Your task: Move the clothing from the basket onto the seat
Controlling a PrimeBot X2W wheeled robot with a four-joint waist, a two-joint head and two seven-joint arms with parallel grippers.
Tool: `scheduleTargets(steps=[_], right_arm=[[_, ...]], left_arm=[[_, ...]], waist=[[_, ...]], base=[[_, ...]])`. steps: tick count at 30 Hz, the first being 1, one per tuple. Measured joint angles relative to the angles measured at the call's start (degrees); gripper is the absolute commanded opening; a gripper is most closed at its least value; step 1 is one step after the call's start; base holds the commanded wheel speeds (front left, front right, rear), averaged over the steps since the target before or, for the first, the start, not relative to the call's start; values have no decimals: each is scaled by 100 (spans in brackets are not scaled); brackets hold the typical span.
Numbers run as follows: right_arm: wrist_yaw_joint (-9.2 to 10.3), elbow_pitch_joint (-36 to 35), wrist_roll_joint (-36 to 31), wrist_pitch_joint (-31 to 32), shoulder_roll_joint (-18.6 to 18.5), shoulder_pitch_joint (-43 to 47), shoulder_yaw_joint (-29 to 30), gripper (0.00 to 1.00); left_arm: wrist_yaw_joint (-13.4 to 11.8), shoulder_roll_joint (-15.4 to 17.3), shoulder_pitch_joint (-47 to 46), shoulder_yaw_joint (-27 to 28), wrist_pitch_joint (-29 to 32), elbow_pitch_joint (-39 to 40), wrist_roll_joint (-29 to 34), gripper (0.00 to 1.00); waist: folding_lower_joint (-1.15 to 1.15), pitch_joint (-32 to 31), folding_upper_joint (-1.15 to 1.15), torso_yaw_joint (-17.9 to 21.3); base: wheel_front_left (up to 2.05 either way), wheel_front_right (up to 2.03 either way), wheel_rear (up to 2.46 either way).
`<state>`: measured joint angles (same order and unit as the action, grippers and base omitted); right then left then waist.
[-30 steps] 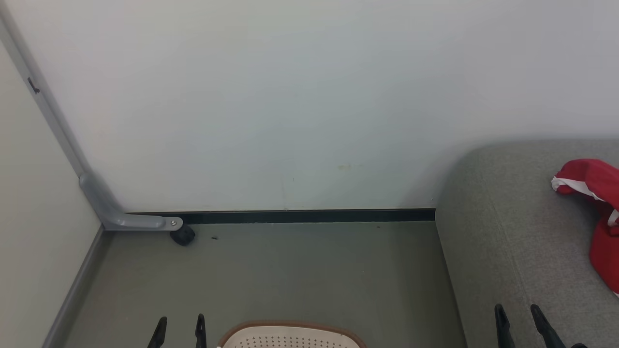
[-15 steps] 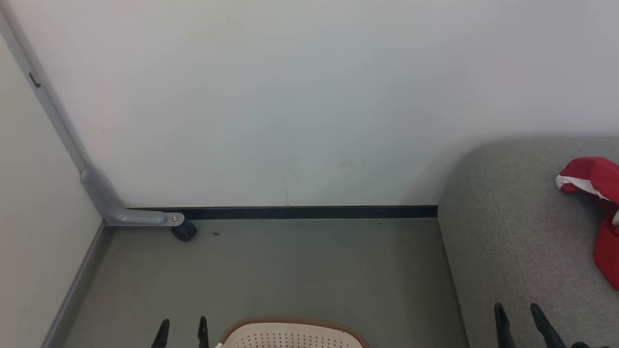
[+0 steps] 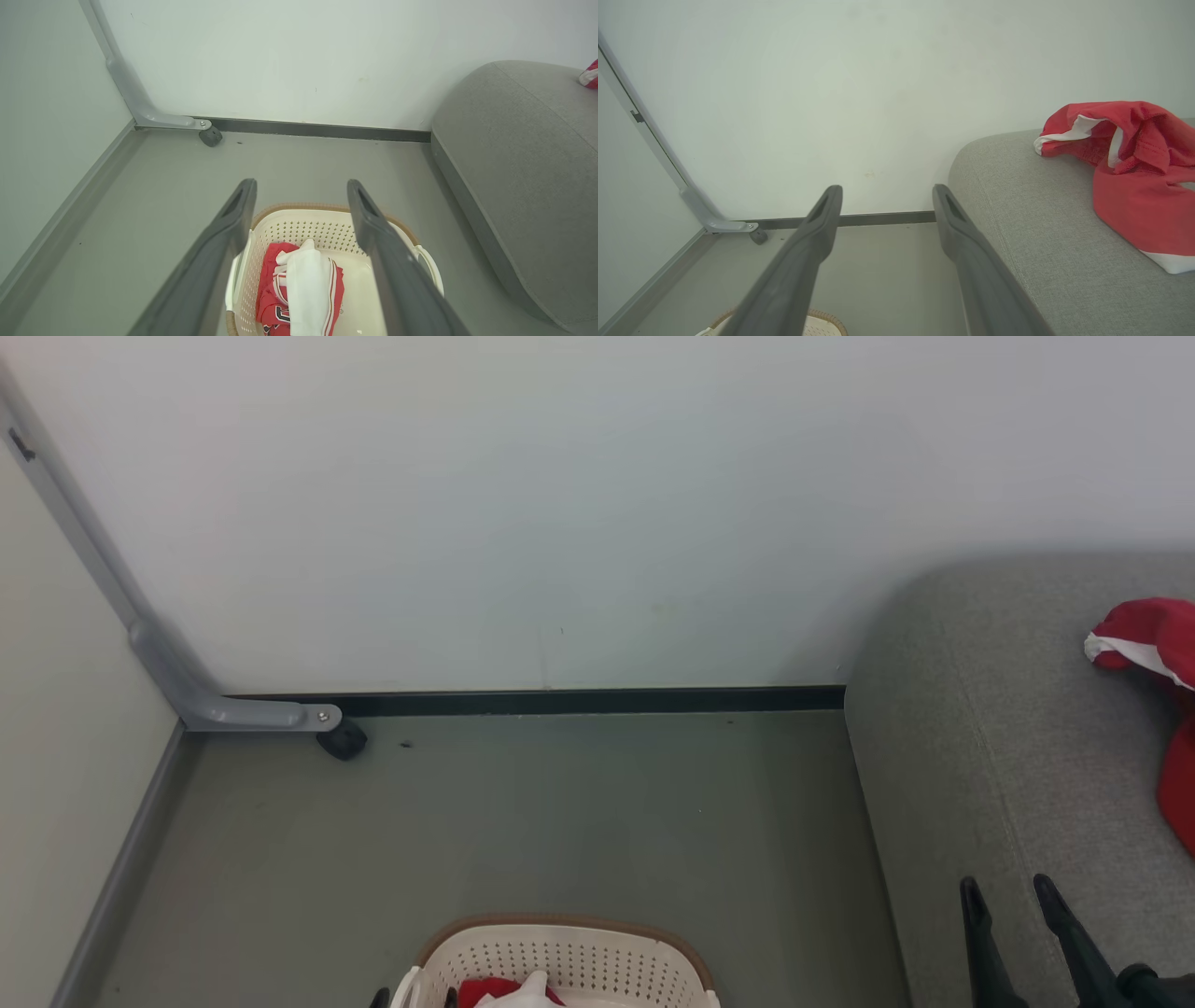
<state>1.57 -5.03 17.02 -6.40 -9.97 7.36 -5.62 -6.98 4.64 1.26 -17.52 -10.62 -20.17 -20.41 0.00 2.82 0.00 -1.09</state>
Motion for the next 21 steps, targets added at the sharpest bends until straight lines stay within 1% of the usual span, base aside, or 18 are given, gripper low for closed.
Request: scheduleTargets(steps=[5,6,11,13,15,18,21], right_arm=[[4,-290,-45,81,-77,-173,18,100],[37,-354,-64,105,-90,-221,25,100],[58,-651,-185,180,-155,-483,59,100],[96,-784,-213,185,-179,-588,74,100],[98,-882,-253,216,-200,-694,99,100],[104,-1059,-290,240,-210,-825,108,100],[153,-1300,-314,288,-201,-1027,78,100]], left_arm=[[46,-94,-280,-212,105,-336,29,100],[49,-102,-357,-249,127,-397,37,100],[100,-118,-732,-422,248,-765,90,100],[103,-123,-895,-504,293,-927,103,100],[147,-134,-1055,-541,308,-1085,155,100],[147,-142,-1292,-565,359,-1288,232,100],[147,-157,-1595,-576,404,-1558,243,100]], waist=[[0,292,0,25],[0,360,-1,32],[-1,724,-1,77],[-1,881,-1,102],[-1,1041,-1,131],[-1,1284,-1,184],[-1,1613,-1,276]], base=[[0,0,0],[0,0,0],[0,0,0],[0,0,0],[0,0,0],[0,0,0],[0,0,0]])
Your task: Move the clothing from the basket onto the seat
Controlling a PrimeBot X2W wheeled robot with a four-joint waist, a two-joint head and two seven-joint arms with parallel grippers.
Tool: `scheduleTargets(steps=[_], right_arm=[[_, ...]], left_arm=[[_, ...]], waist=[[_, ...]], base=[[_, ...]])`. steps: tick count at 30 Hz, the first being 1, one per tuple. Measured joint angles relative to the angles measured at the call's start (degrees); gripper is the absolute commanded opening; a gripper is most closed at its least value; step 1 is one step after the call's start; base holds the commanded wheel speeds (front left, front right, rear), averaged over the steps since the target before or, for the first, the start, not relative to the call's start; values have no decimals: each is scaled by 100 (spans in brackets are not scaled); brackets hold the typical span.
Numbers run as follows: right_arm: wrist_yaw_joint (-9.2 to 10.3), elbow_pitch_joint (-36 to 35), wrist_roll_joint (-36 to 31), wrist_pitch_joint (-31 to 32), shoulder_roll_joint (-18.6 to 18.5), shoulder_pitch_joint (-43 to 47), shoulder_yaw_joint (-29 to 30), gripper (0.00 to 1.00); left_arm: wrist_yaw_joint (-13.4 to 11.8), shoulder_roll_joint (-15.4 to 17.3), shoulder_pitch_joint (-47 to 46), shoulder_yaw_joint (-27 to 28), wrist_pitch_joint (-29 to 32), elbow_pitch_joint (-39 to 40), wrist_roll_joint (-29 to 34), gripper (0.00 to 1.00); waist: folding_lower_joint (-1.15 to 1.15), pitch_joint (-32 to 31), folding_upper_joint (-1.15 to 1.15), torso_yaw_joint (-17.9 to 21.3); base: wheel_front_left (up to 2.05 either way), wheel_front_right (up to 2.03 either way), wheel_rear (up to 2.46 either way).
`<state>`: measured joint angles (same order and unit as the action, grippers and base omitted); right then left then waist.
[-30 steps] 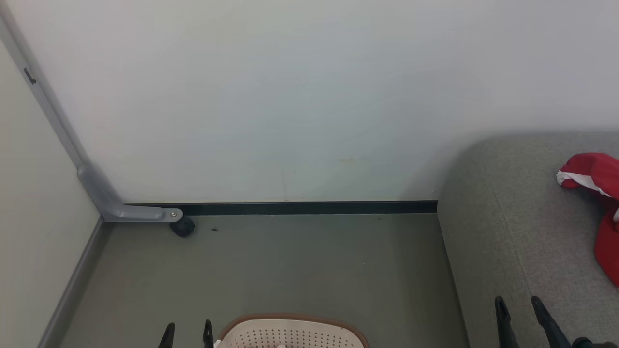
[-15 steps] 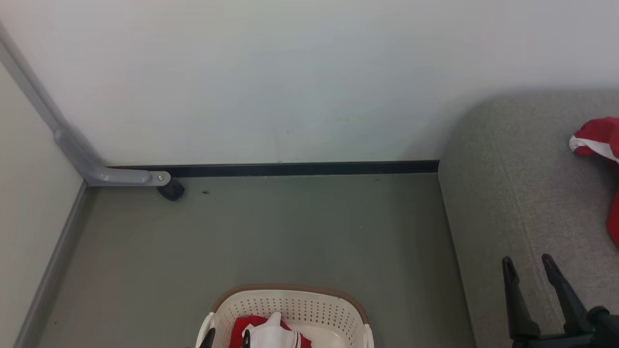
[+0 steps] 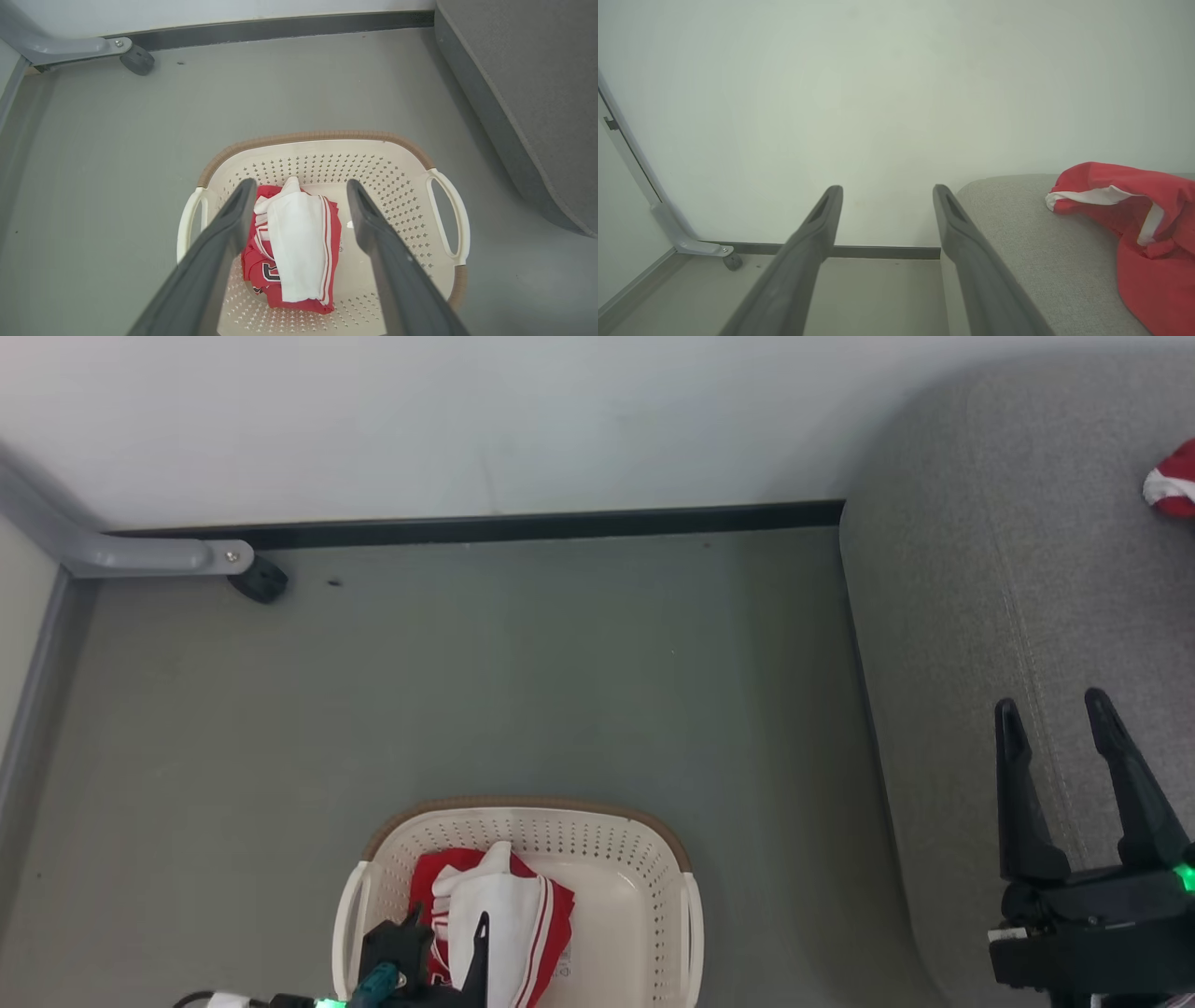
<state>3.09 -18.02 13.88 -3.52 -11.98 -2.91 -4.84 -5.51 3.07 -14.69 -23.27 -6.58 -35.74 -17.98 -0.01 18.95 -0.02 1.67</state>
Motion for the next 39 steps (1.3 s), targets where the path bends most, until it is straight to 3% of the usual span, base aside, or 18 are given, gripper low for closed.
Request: scheduleTargets(steps=[8,21,29,39], right_arm=[[25,-305,-31,45,160,-636,-183,100],[100,-656,-34,49,255,-950,-157,100],[137,-1005,-52,34,326,-1248,-114,100],[154,-1091,-144,-116,386,-1480,-55,100]], left_arm=[[-1,-3,-367,-107,96,-513,46,100],[0,7,-1381,-118,311,-1212,145,100],[3,505,-1990,-18,520,-1700,219,100],[4,521,-2256,48,600,-2171,301,100]], waist=[[0,638,0,307],[0,1652,0,817],[1,2441,0,1129],[0,3147,1,1414]], base=[[0,0,0],[0,0,0],[0,0,0],[0,0,0]])
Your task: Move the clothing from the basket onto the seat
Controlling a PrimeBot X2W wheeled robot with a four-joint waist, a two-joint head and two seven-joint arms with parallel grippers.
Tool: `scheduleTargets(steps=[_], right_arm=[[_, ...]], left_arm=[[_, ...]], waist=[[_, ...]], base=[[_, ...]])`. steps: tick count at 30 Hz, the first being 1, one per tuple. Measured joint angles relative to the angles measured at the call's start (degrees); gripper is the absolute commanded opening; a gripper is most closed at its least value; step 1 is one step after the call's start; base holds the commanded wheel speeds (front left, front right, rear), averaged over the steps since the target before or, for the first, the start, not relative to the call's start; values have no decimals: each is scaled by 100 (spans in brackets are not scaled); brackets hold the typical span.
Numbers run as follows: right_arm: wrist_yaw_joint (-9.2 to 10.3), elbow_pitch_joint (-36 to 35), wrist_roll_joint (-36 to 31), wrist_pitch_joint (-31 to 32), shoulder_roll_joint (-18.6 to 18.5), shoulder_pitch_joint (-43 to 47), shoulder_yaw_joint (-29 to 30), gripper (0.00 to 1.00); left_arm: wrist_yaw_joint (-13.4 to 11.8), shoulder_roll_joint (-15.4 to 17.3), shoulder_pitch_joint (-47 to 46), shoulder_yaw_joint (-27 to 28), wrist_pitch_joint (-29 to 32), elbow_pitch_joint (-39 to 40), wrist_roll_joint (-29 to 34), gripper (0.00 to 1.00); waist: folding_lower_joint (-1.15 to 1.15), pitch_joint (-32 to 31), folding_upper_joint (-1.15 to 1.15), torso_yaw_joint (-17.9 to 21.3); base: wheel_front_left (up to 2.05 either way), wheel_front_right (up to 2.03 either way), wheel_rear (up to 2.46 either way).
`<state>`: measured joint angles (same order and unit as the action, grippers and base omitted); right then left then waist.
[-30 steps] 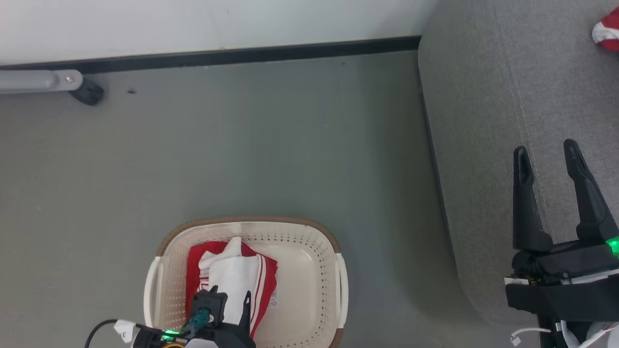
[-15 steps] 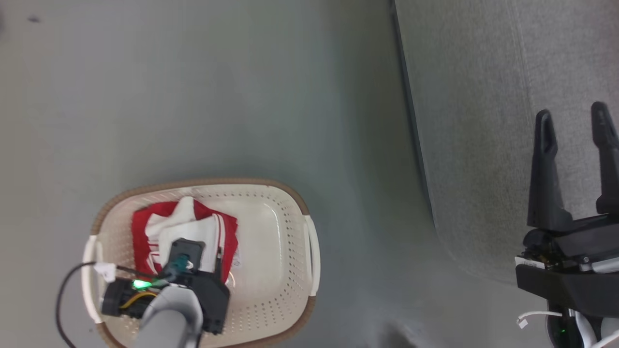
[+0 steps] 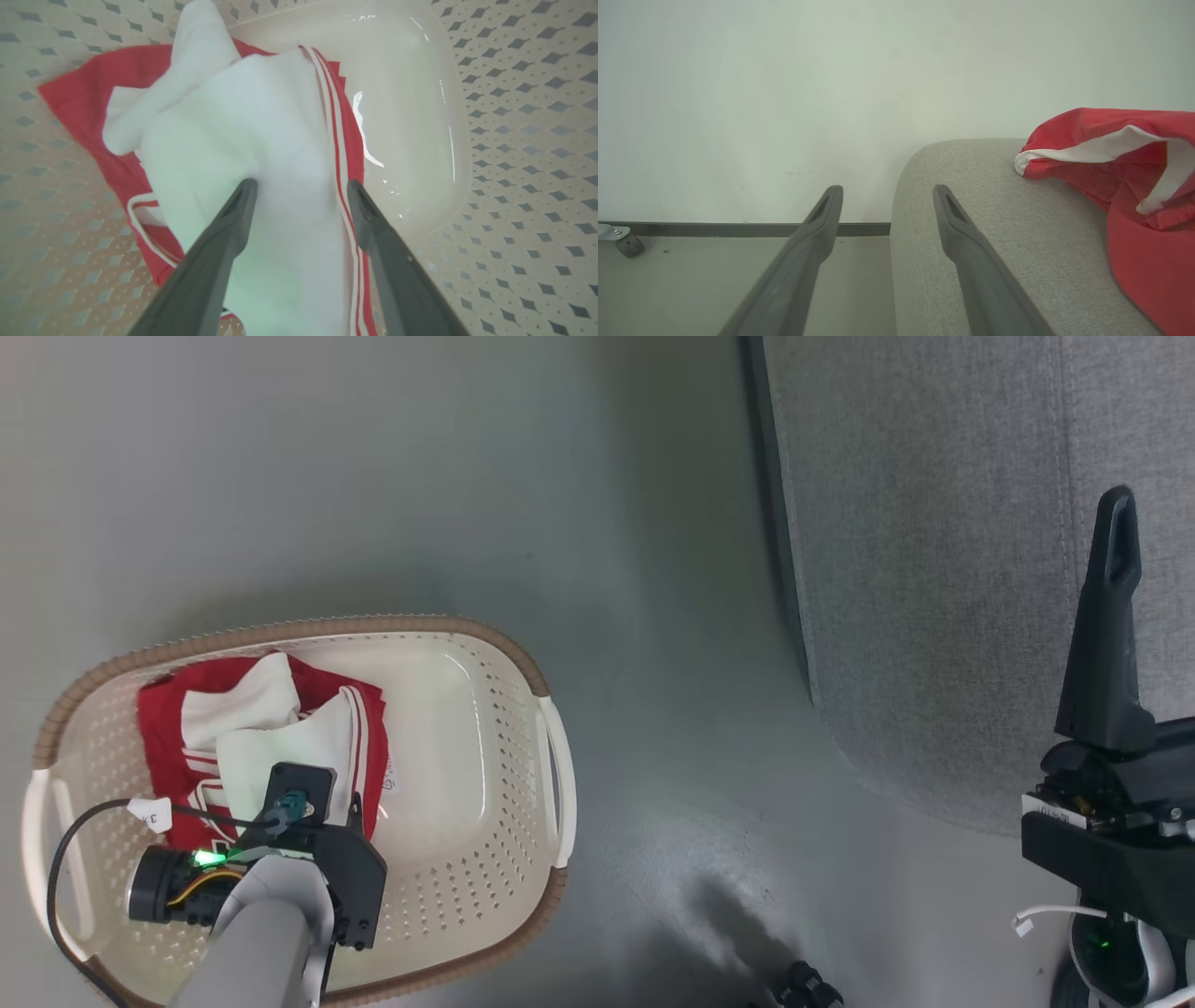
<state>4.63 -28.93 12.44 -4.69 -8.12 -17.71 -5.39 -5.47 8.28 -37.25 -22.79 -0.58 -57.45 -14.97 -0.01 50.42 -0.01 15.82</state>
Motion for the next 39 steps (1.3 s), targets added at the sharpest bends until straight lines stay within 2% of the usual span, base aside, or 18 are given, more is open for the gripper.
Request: scheduleTargets(steps=[15,17,18,32,39], right_arm=[[42,-98,-107,-94,26,-58,-24,100],[42,-97,-107,-94,32,-58,-36,100],[42,-98,-108,-96,34,-58,-41,100],[42,42,-141,-146,34,-153,-21,100],[41,344,-141,-180,-27,-181,38,100]], left_arm=[[-64,86,-541,177,253,-777,0,100],[-66,82,-594,202,311,-889,-1,29],[-67,82,-611,212,344,-928,-1,0],[-98,110,-751,223,168,-1223,-2,0],[100,-19,-817,204,-200,-1225,-9,0]], waist=[[0,446,1,108],[1,464,1,106],[1,471,1,105],[1,489,1,32],[1,306,1,-102]], base=[[0,0,0],[0,0,0],[0,0,0],[0,0,0],[0,0,0]])
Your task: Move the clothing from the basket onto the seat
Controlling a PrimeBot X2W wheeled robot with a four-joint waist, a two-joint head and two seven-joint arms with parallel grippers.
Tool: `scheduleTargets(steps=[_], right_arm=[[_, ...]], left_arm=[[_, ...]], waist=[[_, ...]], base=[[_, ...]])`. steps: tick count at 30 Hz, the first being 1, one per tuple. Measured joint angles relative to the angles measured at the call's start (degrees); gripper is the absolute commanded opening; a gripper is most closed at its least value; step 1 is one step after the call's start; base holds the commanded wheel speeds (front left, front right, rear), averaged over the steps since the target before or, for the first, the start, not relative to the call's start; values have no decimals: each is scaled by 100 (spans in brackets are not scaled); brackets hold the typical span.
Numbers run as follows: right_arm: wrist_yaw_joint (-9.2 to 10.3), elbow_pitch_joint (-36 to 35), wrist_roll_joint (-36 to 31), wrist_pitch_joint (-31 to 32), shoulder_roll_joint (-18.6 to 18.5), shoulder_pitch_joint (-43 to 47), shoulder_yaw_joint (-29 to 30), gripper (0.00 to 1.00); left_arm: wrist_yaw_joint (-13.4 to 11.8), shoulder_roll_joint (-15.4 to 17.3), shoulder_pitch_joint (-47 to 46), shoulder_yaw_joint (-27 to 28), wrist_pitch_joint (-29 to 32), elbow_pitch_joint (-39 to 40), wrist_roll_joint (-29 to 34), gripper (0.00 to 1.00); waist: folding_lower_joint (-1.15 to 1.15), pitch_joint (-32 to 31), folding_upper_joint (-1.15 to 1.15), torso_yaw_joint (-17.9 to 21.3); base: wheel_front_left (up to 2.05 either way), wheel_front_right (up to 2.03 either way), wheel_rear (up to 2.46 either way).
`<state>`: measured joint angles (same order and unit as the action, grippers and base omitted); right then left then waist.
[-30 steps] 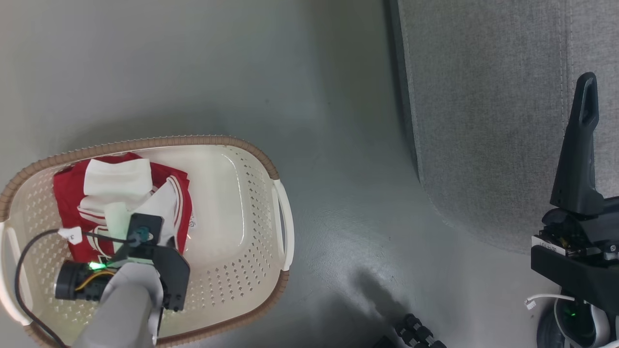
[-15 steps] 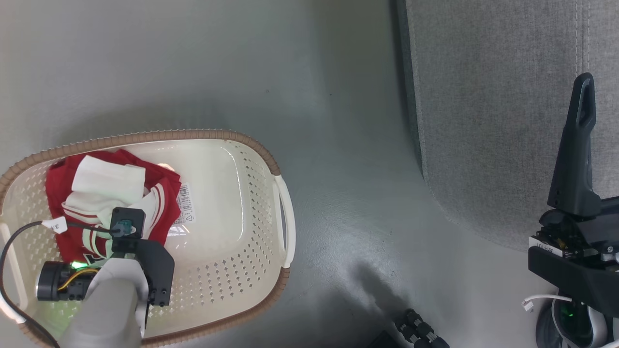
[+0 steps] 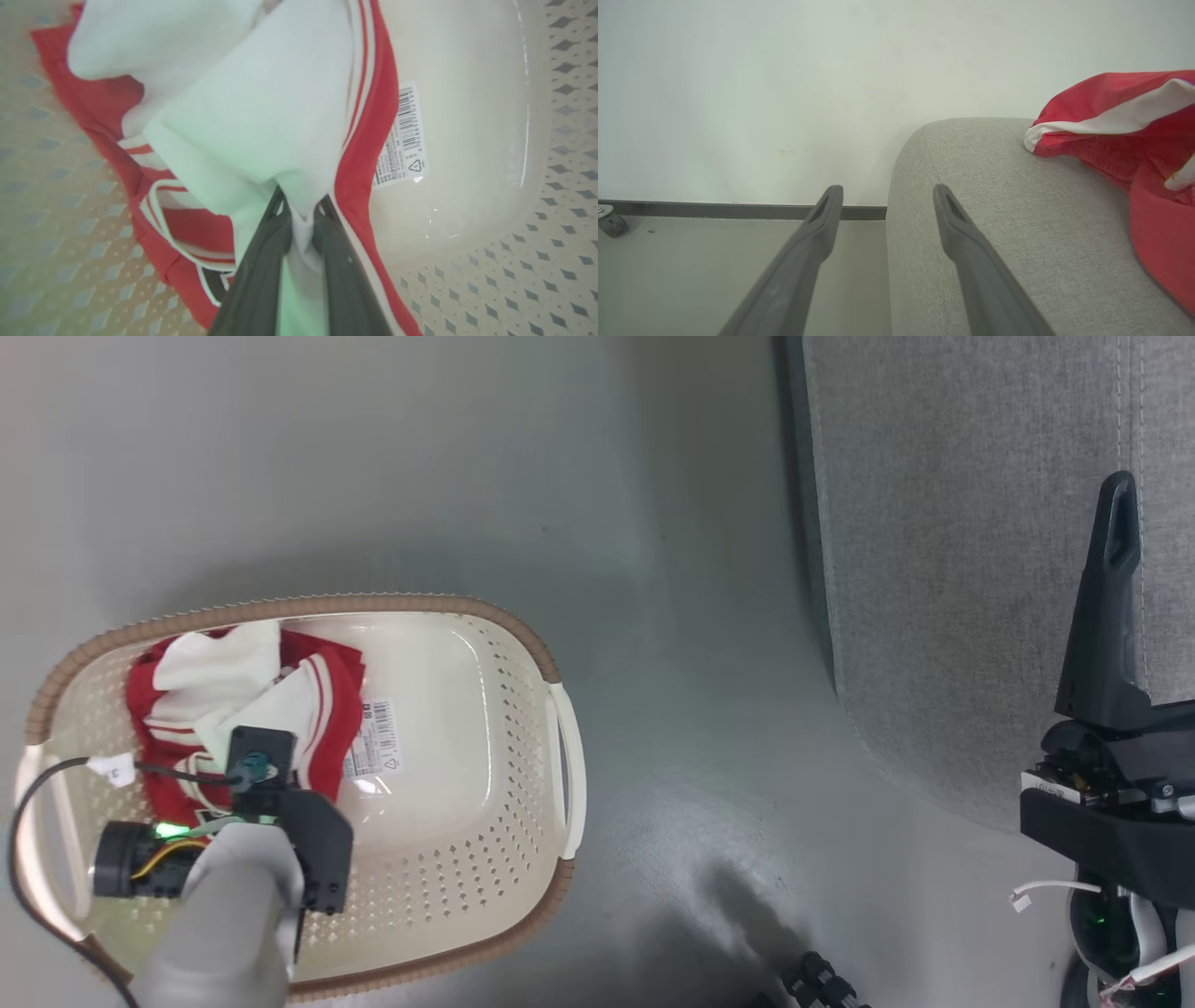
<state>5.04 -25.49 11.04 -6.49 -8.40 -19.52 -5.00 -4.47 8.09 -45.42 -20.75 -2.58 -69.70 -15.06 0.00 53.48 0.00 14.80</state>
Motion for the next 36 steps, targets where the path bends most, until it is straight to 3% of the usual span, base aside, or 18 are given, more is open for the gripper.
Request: scheduleTargets(steps=[10,36], right_arm=[[-56,478,11,-12,-111,7,105,100],[-261,1624,167,-5,-291,503,97,100]], left_arm=[[148,-433,-2,-82,-510,14,0,0],[446,-627,864,193,-1166,591,-715,0]], waist=[[1,-420,0,-292],[1,-2178,0,-1027]], base=[[0,0,0],[0,0,0]])
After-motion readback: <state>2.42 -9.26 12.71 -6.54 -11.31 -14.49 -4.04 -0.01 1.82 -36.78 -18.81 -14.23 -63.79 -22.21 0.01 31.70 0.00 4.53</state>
